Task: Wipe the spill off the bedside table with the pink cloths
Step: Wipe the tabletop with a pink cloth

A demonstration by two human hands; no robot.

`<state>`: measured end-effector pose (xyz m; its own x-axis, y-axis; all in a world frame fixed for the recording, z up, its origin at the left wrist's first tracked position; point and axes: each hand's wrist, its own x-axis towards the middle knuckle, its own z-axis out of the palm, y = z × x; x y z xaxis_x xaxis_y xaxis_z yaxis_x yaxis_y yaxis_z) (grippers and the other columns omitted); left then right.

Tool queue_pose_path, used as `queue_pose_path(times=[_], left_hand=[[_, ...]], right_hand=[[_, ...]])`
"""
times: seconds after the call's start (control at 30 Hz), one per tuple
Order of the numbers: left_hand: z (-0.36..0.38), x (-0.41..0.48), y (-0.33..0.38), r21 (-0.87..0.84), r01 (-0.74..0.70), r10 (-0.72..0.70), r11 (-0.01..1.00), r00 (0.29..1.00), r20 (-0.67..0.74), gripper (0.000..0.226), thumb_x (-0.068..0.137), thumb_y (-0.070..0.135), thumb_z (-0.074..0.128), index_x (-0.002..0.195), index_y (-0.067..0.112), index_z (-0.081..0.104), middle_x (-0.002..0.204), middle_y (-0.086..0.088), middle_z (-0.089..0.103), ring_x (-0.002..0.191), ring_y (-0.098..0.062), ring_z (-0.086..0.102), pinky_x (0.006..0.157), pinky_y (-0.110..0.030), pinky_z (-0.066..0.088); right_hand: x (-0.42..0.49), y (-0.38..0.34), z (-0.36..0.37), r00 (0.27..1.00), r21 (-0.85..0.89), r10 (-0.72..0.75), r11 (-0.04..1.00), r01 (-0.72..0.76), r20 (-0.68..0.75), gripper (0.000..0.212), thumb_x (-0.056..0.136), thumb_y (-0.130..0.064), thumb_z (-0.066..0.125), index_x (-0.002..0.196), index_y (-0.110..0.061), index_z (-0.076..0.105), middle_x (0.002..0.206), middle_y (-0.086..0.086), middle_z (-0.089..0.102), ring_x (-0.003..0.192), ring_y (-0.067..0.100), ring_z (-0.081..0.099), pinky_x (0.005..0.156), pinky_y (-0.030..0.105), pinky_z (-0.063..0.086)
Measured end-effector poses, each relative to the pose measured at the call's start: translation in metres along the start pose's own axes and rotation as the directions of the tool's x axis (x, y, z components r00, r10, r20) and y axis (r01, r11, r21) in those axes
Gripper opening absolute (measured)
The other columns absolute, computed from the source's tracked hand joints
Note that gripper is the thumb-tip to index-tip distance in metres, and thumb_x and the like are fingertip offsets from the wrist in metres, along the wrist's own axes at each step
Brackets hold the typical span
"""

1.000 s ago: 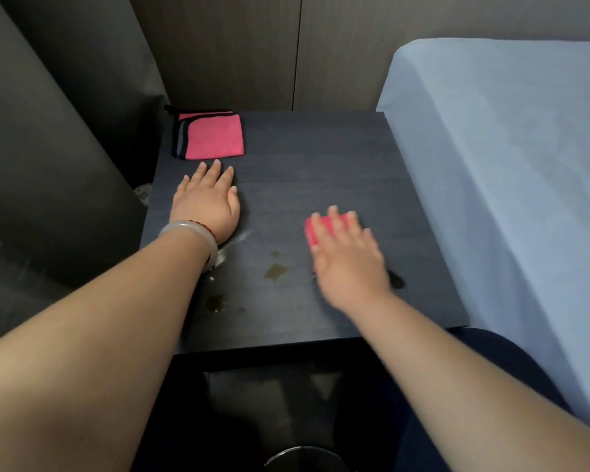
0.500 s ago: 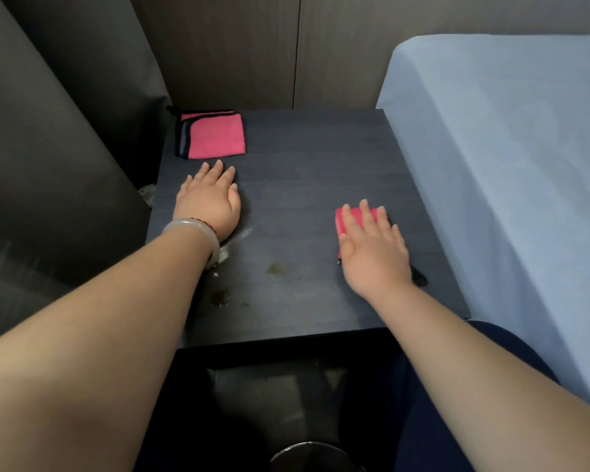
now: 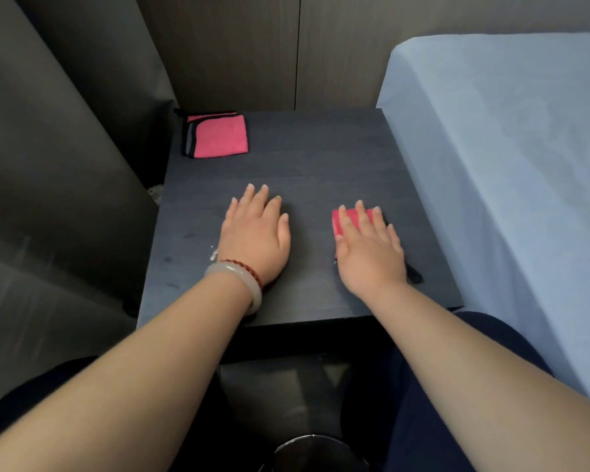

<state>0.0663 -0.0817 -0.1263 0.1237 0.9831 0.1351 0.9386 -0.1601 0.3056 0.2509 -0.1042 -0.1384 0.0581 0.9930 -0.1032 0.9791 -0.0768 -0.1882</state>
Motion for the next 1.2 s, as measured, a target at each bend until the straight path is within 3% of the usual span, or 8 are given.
queue_pose_path(times=[0.17, 0.4, 0.6, 0.77, 0.83, 1.03, 1.1, 1.2], left_hand=[[0.012, -0.031, 0.019, 0.04, -0.035, 0.037, 0.999, 0.998, -0.042, 0.061, 0.094, 0.039, 0.02, 0.14, 0.009, 0.047, 0.152, -0.012, 0.039, 0.146, -0.028, 0.021, 0.12, -0.043, 0.01], [0.02, -0.042, 0.017, 0.065, 0.0, -0.001, 0.998, 1.0, 0.024, 0.06, 0.095, 0.039, 0.02, 0.145, 0.012, 0.04, 0.156, -0.008, 0.033, 0.148, -0.024, 0.014, 0.121, -0.039, 0.004], [0.017, -0.045, 0.018, 0.038, 0.018, -0.017, 0.999, 1.0, -0.025, 0.054, 0.097, 0.032, 0.027, 0.144, 0.009, 0.041, 0.153, -0.009, 0.036, 0.148, -0.025, 0.017, 0.121, -0.038, 0.004], [0.017, -0.045, 0.021, 0.035, 0.008, -0.007, 0.999, 0.999, -0.038, 0.051, 0.098, 0.031, 0.031, 0.141, 0.009, 0.045, 0.152, -0.009, 0.039, 0.147, -0.026, 0.018, 0.12, -0.038, 0.003], [0.019, -0.045, 0.02, 0.036, 0.005, -0.003, 0.999, 0.999, -0.043, 0.048, 0.099, 0.03, 0.034, 0.141, 0.009, 0.045, 0.152, -0.009, 0.039, 0.147, -0.025, 0.018, 0.12, -0.038, 0.003], [0.02, -0.045, 0.021, 0.046, -0.003, 0.006, 0.999, 0.998, -0.057, 0.05, 0.098, 0.031, 0.031, 0.139, 0.008, 0.047, 0.15, -0.01, 0.041, 0.146, -0.026, 0.021, 0.12, -0.038, 0.004], [0.02, -0.045, 0.022, 0.038, -0.006, 0.009, 0.999, 0.998, -0.061, 0.053, 0.095, 0.033, 0.028, 0.138, 0.008, 0.049, 0.149, -0.01, 0.043, 0.146, -0.026, 0.022, 0.12, -0.038, 0.005], [0.02, -0.045, 0.021, 0.037, -0.005, 0.008, 0.999, 0.998, -0.064, 0.055, 0.095, 0.034, 0.027, 0.137, 0.008, 0.05, 0.149, -0.01, 0.043, 0.146, -0.027, 0.022, 0.12, -0.039, 0.006]], right_hand=[[-0.025, 0.009, -0.001, 0.979, -0.027, -0.204, 0.978, 0.205, 0.03, 0.053, 0.103, -0.038, 0.021, 0.155, -0.037, 0.01, 0.164, -0.008, 0.002, 0.15, 0.016, -0.003, 0.12, 0.037, 0.002], [-0.004, 0.026, -0.005, 0.997, -0.035, 0.078, 0.996, -0.079, -0.008, 0.055, 0.101, -0.037, 0.024, 0.154, -0.036, 0.011, 0.164, -0.005, 0.004, 0.15, 0.022, 0.0, 0.12, 0.043, 0.005], [-0.038, 0.002, 0.0, 0.966, -0.035, -0.255, 0.966, 0.256, 0.043, 0.052, 0.103, -0.039, 0.021, 0.154, -0.039, 0.01, 0.164, -0.01, 0.002, 0.15, 0.016, -0.002, 0.119, 0.038, 0.002], [-0.013, 0.064, -0.013, 0.991, -0.033, 0.132, 0.991, -0.131, 0.03, 0.054, 0.102, -0.037, 0.02, 0.155, -0.035, 0.007, 0.165, -0.003, 0.001, 0.15, 0.022, -0.002, 0.121, 0.044, 0.004], [-0.018, 0.05, -0.009, 0.985, -0.024, 0.172, 0.985, -0.171, 0.005, 0.055, 0.101, -0.037, 0.022, 0.155, -0.035, 0.007, 0.165, -0.002, 0.001, 0.15, 0.024, -0.002, 0.121, 0.044, 0.003], [-0.052, 0.012, -0.001, 0.973, -0.045, -0.224, 0.973, 0.226, 0.055, 0.053, 0.103, -0.04, 0.019, 0.154, -0.039, 0.007, 0.164, -0.009, -0.001, 0.15, 0.017, -0.004, 0.119, 0.039, 0.002], [-0.035, 0.039, -0.005, 0.988, -0.071, -0.147, 0.986, 0.15, 0.04, 0.053, 0.102, -0.039, 0.021, 0.154, -0.039, 0.009, 0.164, -0.007, 0.002, 0.15, 0.019, -0.001, 0.12, 0.042, 0.004], [-0.012, 0.067, -0.012, 0.99, -0.042, 0.141, 0.989, -0.139, 0.029, 0.054, 0.102, -0.038, 0.021, 0.154, -0.037, 0.007, 0.165, -0.004, 0.001, 0.15, 0.022, -0.001, 0.121, 0.045, 0.004]])
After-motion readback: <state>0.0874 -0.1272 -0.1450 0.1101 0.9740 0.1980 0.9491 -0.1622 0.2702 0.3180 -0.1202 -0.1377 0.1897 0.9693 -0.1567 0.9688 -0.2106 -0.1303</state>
